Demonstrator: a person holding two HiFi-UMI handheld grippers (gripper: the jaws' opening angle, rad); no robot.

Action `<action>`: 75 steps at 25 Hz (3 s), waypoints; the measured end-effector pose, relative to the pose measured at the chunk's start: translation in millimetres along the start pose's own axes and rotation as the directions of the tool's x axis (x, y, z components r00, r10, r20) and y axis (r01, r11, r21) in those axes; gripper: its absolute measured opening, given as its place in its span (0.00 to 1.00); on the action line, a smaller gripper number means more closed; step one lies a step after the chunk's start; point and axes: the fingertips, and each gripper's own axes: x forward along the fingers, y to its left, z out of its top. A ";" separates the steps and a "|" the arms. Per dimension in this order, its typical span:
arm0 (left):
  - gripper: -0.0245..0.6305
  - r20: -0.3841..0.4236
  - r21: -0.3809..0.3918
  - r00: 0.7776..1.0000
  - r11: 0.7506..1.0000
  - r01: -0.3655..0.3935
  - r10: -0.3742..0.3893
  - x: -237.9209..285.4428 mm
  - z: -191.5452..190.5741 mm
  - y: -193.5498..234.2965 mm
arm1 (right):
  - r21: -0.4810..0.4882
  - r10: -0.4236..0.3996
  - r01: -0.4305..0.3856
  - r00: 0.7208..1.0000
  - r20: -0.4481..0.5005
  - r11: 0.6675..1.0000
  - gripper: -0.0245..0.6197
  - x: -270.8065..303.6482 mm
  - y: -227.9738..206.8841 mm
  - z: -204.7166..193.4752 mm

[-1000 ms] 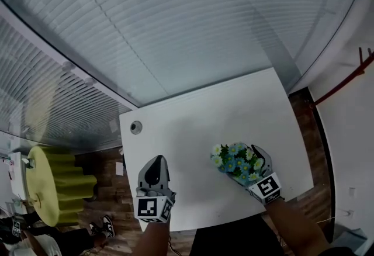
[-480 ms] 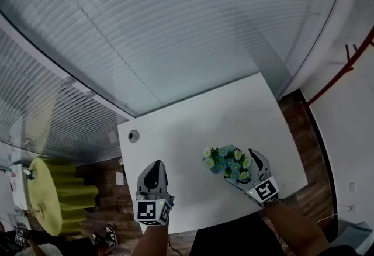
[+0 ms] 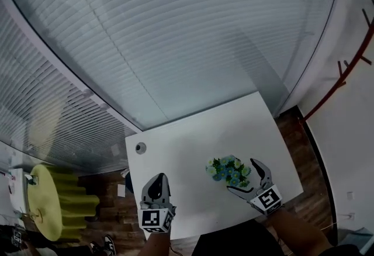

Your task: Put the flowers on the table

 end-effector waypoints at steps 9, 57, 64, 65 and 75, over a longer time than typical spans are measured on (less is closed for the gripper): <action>0.04 0.041 0.009 0.999 1.000 -0.025 0.025 -10.7 21.9 14.8 | -0.005 -0.059 0.059 0.995 0.078 0.998 0.87 -14.0 -21.0 55.9; 0.04 0.094 0.060 0.976 0.978 -0.201 0.195 -60.4 52.7 60.9 | 0.022 -0.193 0.193 0.959 0.209 0.981 0.06 -45.0 -102.7 131.5; 0.04 0.102 0.051 0.972 0.975 -0.218 0.212 -67.7 51.9 69.8 | -0.016 -0.192 0.198 0.963 0.188 0.980 0.06 -42.8 -91.0 125.9; 0.04 0.106 0.048 0.970 0.973 -0.225 0.219 -69.7 53.0 72.2 | -0.020 -0.187 0.194 0.964 0.189 0.981 0.06 -42.0 -89.9 126.3; 0.04 0.113 0.041 0.953 0.957 -0.286 0.280 -94.6 52.3 91.6 | -0.072 -0.157 0.173 0.968 0.196 0.982 0.06 -36.0 -71.4 133.2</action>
